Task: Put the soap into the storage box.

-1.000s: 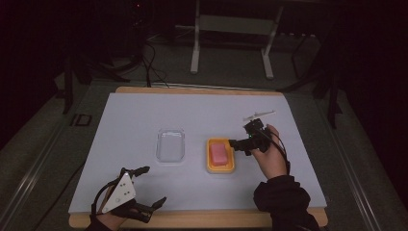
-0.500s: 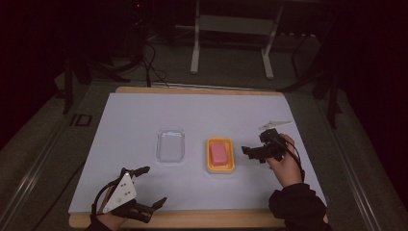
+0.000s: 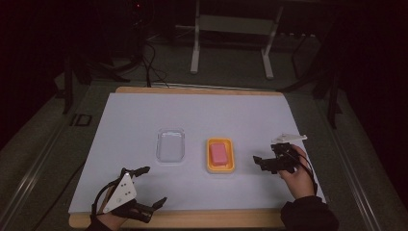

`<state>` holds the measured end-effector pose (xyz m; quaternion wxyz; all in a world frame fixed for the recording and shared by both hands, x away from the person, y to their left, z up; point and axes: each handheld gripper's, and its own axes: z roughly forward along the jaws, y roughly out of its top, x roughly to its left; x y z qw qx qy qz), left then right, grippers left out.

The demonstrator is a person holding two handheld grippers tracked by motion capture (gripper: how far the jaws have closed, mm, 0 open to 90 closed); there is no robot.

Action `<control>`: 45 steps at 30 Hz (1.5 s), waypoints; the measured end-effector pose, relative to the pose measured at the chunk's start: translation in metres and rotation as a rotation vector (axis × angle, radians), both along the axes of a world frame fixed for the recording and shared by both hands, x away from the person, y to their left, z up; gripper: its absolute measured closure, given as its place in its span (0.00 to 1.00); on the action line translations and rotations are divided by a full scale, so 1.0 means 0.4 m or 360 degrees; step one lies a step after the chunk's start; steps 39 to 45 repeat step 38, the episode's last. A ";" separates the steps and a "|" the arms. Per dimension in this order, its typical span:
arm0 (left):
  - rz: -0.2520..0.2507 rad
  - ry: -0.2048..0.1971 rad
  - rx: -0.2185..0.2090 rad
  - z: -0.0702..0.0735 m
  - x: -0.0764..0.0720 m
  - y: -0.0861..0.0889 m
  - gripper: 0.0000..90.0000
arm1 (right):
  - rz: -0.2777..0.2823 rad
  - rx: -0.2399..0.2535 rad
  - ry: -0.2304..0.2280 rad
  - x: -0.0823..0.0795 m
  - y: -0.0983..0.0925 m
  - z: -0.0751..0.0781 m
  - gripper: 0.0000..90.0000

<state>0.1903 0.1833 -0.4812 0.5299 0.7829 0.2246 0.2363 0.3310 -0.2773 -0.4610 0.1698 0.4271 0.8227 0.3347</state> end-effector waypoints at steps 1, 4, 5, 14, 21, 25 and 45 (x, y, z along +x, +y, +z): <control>-0.0001 -0.0001 -0.0001 0.000 0.000 0.000 0.01 | -0.0006 0.0011 -0.0007 -0.005 -0.004 -0.002 0.15; -0.0001 0.0000 -0.0001 0.000 0.000 0.001 0.01 | -0.0007 0.0005 -0.0022 -0.016 -0.011 -0.009 0.15; -0.0001 0.0000 -0.0001 0.000 0.000 0.001 0.01 | -0.0007 0.0005 -0.0022 -0.016 -0.011 -0.009 0.15; 0.0000 -0.0005 -0.0003 0.001 0.000 0.003 0.01 | -0.0002 0.0040 -0.0096 -0.046 -0.029 -0.020 0.15; 0.0000 -0.0009 -0.0003 0.002 -0.001 0.002 0.01 | -0.0020 0.0031 -0.0078 -0.056 -0.045 -0.039 0.14; 0.0000 -0.0010 -0.0003 0.002 0.000 0.002 0.01 | -0.0031 0.0021 -0.0084 -0.057 -0.062 -0.048 0.14; -0.0005 -0.0002 0.0011 0.001 0.001 0.001 0.01 | -0.0063 0.0033 -0.0077 -0.045 -0.074 -0.076 0.14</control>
